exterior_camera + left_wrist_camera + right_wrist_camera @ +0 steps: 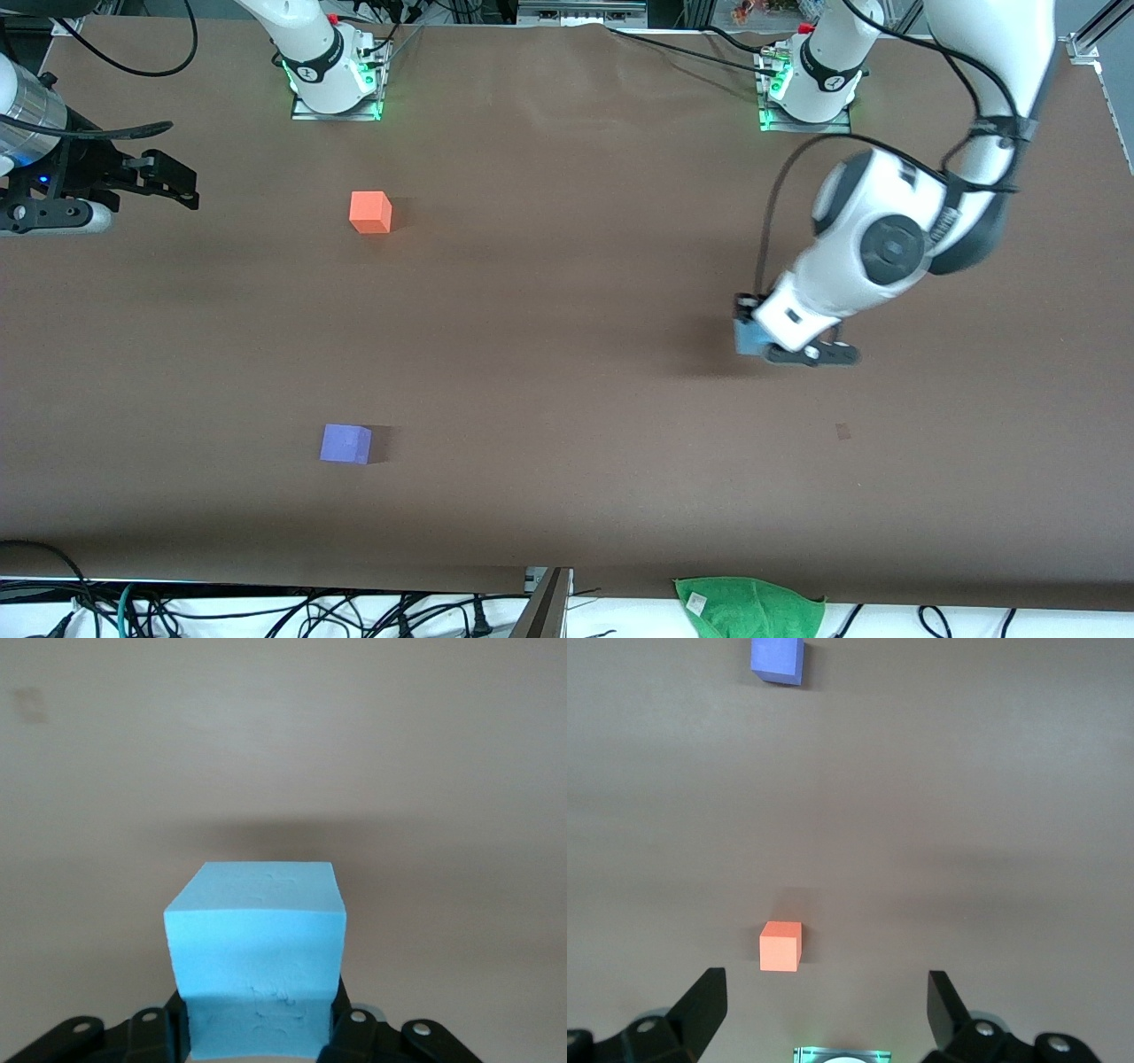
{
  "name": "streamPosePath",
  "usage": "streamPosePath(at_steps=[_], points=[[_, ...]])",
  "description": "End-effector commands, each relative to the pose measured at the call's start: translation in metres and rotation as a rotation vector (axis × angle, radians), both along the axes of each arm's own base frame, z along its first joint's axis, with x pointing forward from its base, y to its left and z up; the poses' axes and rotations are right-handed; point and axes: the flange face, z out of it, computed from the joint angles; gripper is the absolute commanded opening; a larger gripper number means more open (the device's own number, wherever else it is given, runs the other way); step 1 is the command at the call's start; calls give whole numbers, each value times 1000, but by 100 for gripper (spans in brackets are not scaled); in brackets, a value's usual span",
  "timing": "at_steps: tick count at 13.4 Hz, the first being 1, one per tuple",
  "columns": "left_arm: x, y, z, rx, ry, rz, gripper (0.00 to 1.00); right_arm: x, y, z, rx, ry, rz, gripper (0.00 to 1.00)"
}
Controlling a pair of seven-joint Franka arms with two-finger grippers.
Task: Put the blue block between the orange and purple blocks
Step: 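Carry the light-blue cube with the left gripper toward the table's middle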
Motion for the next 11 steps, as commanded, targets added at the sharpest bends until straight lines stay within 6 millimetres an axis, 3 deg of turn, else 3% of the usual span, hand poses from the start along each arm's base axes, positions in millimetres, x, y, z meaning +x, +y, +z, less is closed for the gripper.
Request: streamPosePath(at_steps=[1, 5, 9, 11], points=[[-10, -82, 14, -3, 7, 89, 0, 1, 3, 3, 13, -5, 2, 100], [-36, -181, -8, -12, 46, 198, 0, 2, 0, 2, 15, -3, -4, 100], [-55, -244, -36, -16, 76, 299, 0, 2, -2, 2, 14, -4, -10, 100], [-59, -266, -50, -47, 70, 326, 0, 3, -2, 0, 14, -1, -11, 100]])
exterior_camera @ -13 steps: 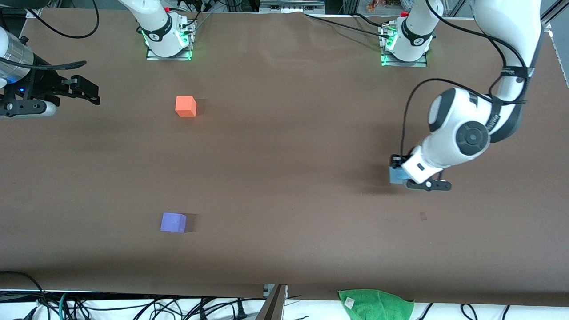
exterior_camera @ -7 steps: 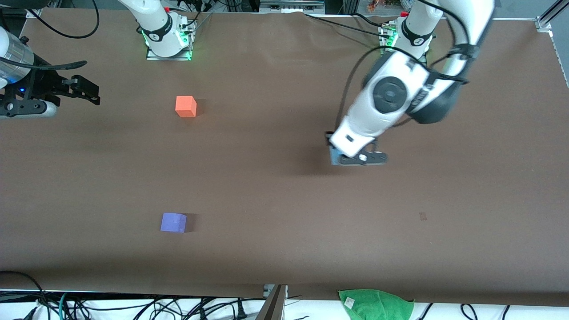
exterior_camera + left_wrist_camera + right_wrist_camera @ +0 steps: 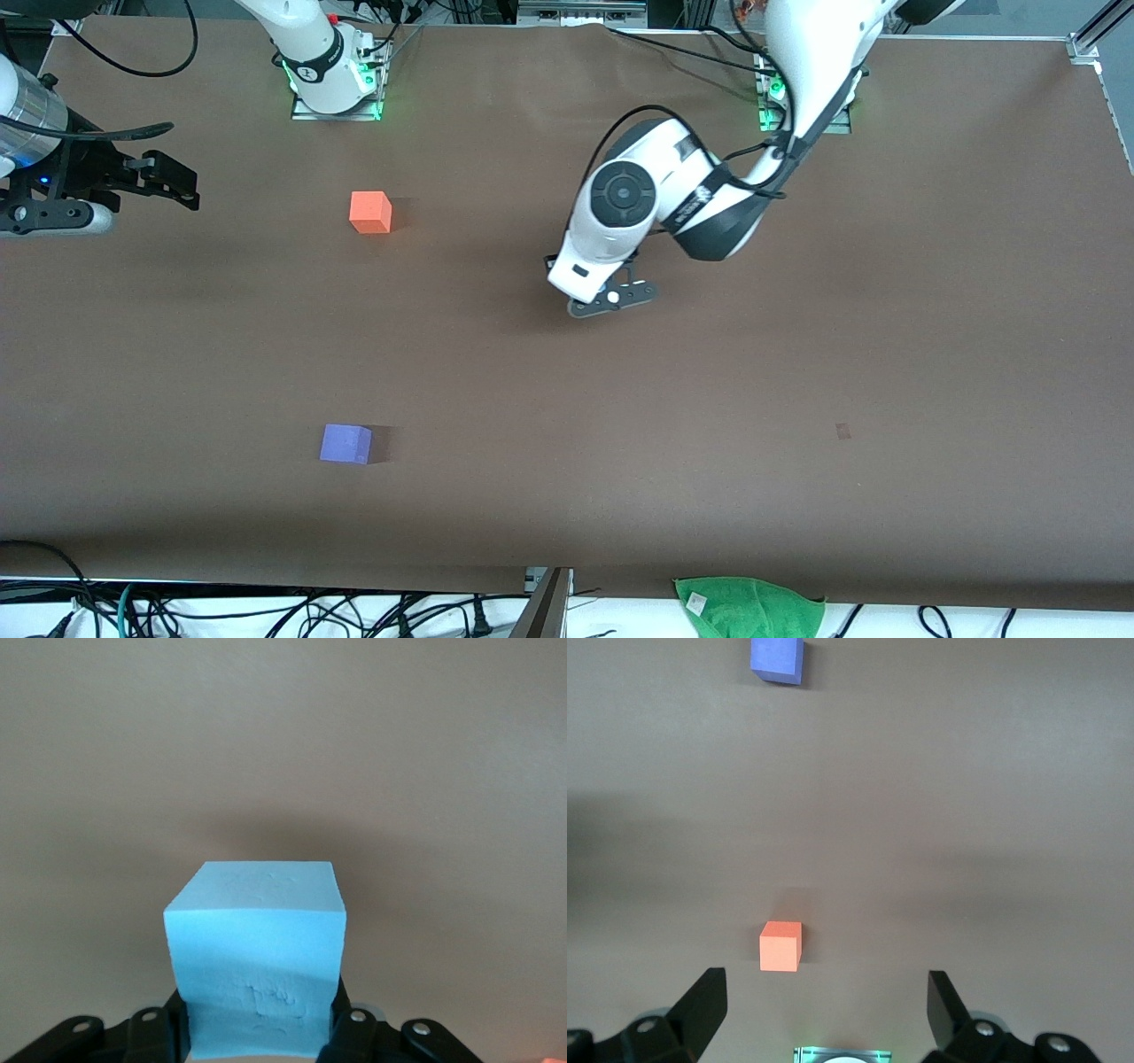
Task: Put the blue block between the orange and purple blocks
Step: 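Carry the light-blue cube with the left gripper toward the table's middle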
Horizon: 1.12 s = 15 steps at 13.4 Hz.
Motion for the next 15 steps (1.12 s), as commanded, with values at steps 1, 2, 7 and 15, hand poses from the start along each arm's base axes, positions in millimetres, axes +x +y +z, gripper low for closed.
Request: streamPosePath(at_steps=[1, 2, 7, 15], points=[[3, -31, -12, -38, -30, 44, 0, 4, -3, 3, 15, -8, -8, 100], [-4, -42, -21, -43, -33, 54, 0, 6, -3, 1, 15, -4, -8, 100], [-45, -85, -94, 68, -107, 107, 0, 9, -7, -1, 16, -2, -5, 100], [-44, -82, -111, 74, -108, 89, 100, 10, -9, -2, 10, -7, -5, 100]])
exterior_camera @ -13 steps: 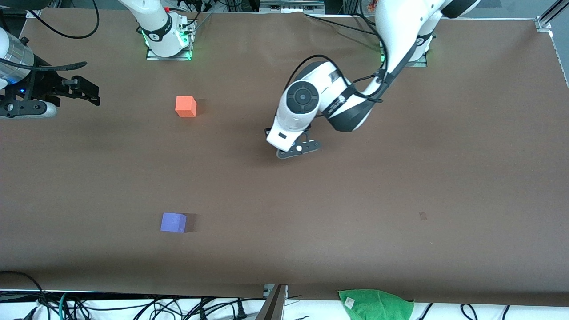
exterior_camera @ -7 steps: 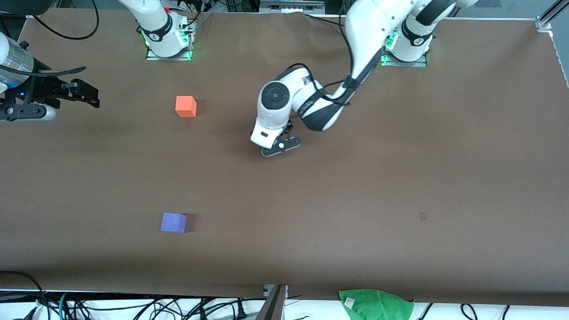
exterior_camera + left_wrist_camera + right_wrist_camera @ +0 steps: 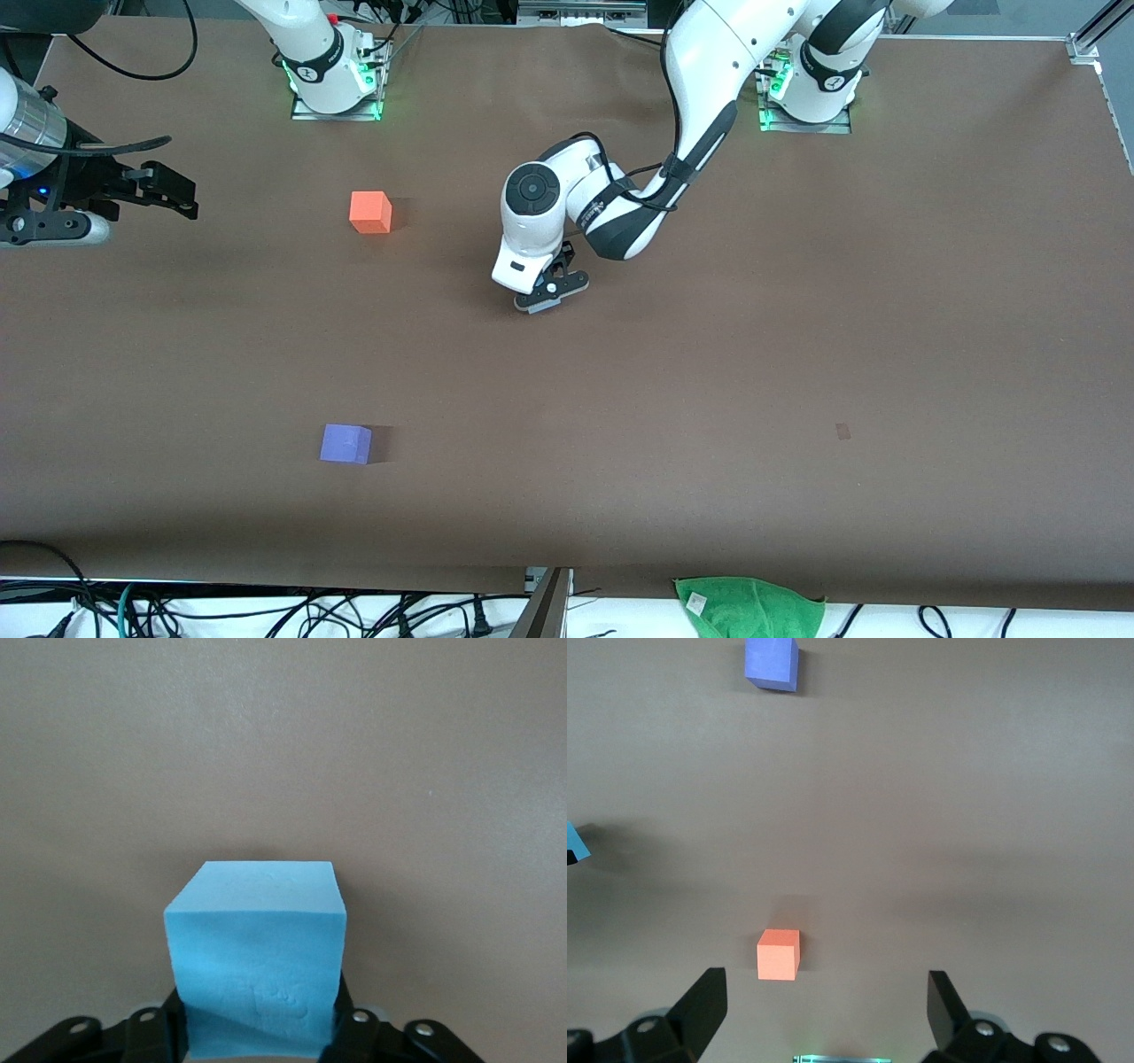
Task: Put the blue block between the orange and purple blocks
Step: 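Carry the light-blue cube with the left gripper toward the table's middle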
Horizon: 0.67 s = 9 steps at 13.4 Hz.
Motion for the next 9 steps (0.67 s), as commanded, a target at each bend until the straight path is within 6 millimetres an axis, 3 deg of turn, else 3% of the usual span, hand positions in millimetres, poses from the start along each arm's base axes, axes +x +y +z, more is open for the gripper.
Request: streamPosePath(at_steps=[1, 5, 6, 9], points=[[4, -1, 0, 7, -16, -12, 100, 2, -4, 6, 11, -2, 4, 100], [12, 2, 13, -2, -31, -5, 100, 3, -1, 5, 18, -8, 7, 100], [21, 10, 24, -8, -38, 11, 100, 3, 0, 5, 20, -7, 10, 100], [61, 59, 84, 4, -40, 91, 100, 3, 13, 3, 21, -10, 23, 100]])
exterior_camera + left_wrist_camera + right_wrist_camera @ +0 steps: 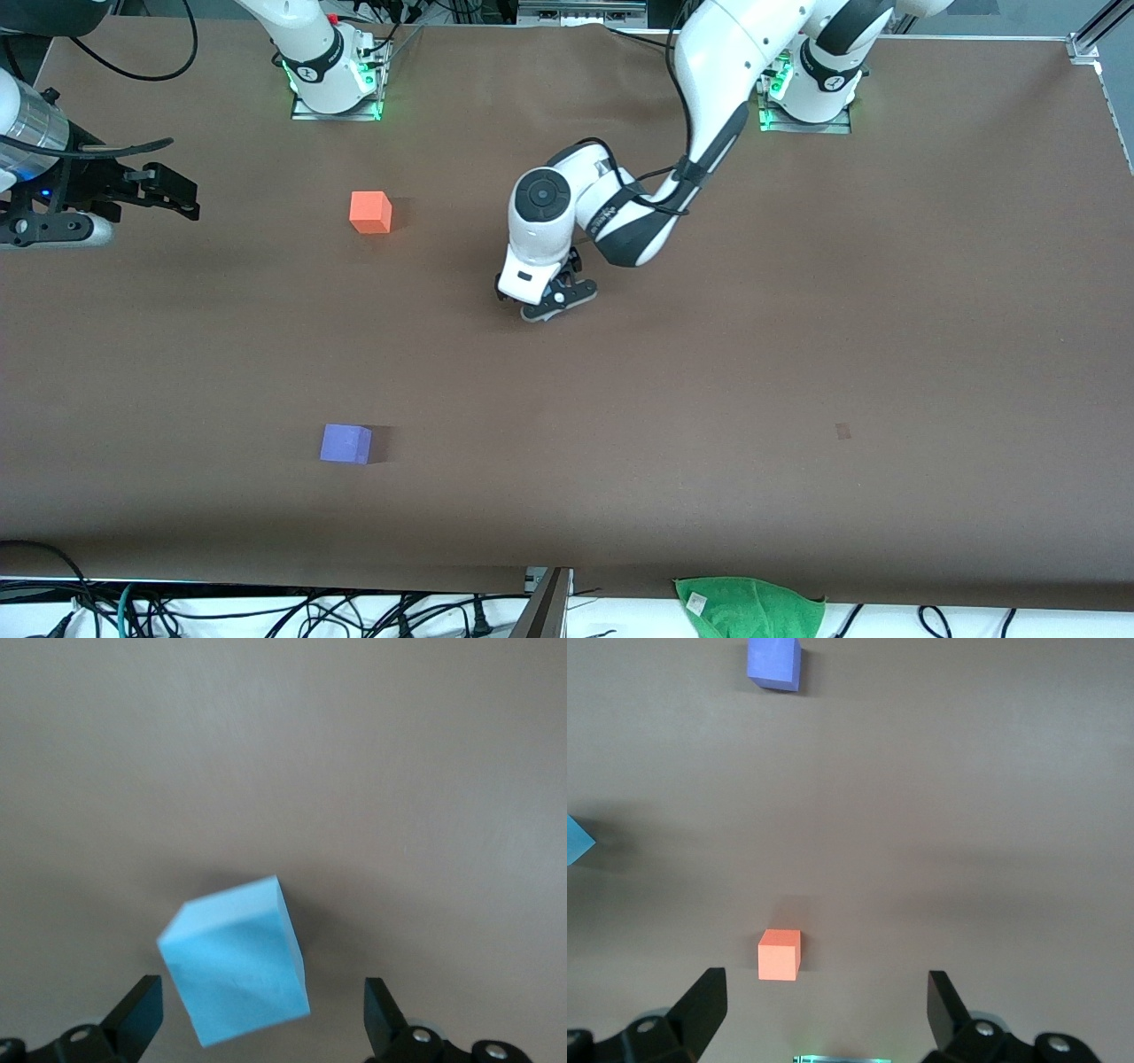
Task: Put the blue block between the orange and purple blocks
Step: 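Set down the cube, open the left gripper while the right gripper reaches in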
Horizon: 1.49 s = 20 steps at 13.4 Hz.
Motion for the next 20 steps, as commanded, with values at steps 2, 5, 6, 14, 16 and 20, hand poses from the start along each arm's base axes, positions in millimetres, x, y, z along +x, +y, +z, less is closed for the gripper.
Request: streamPosePath(at_steps=[2, 5, 6, 14, 16, 20], points=[[37, 55, 100, 0, -51, 50, 100, 4, 20, 0, 18, -9, 25, 100], [46, 108, 160, 66, -30, 8, 100, 11, 28, -12, 20, 4, 53, 100], [47, 131, 179, 93, -9, -39, 100, 11, 33, -14, 18, 6, 63, 100], [19, 307, 265, 151, 23, -216, 100, 27, 64, -38, 9, 10, 115, 100], [18, 354, 272, 134, 33, -247, 100, 39, 94, -63, 20, -4, 159, 100], [26, 439, 267, 122, 48, -307, 100, 45, 189, -104, 40, -69, 279, 100]])
